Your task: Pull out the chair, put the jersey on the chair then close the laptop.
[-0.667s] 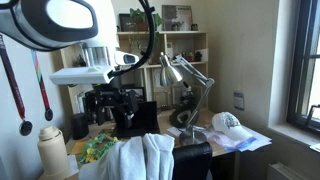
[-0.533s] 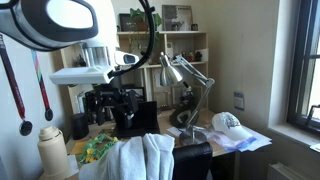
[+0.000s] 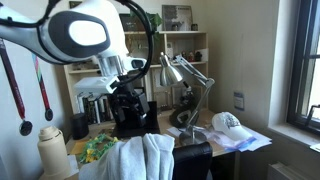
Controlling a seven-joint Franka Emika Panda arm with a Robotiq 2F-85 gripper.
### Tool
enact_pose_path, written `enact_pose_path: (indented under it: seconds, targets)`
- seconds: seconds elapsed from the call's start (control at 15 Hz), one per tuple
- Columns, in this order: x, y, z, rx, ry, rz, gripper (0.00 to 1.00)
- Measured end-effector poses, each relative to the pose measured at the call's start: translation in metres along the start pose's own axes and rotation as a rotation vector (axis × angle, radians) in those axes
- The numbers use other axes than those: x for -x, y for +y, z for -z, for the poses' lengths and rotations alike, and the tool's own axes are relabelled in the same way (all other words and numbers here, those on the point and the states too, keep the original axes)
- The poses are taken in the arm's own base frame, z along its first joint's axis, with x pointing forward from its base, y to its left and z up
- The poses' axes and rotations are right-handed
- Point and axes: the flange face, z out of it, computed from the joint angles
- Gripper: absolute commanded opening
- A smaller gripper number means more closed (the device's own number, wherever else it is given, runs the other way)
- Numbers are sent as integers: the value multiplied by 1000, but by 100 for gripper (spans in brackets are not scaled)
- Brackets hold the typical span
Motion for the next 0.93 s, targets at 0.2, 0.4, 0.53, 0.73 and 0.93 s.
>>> enact_pose_path:
  seconds: [0.2, 0.4, 0.53, 0.73, 0.93]
  targets:
    - [-24, 8, -28, 35, 48, -156, 100]
    - [-49, 26, -60, 77, 75, -311, 100]
    - [-65, 44, -83, 107, 79, -418, 100]
    - [-90, 70, -115, 133, 76, -568, 100]
    - [-112, 85, -149, 146, 57, -657, 100]
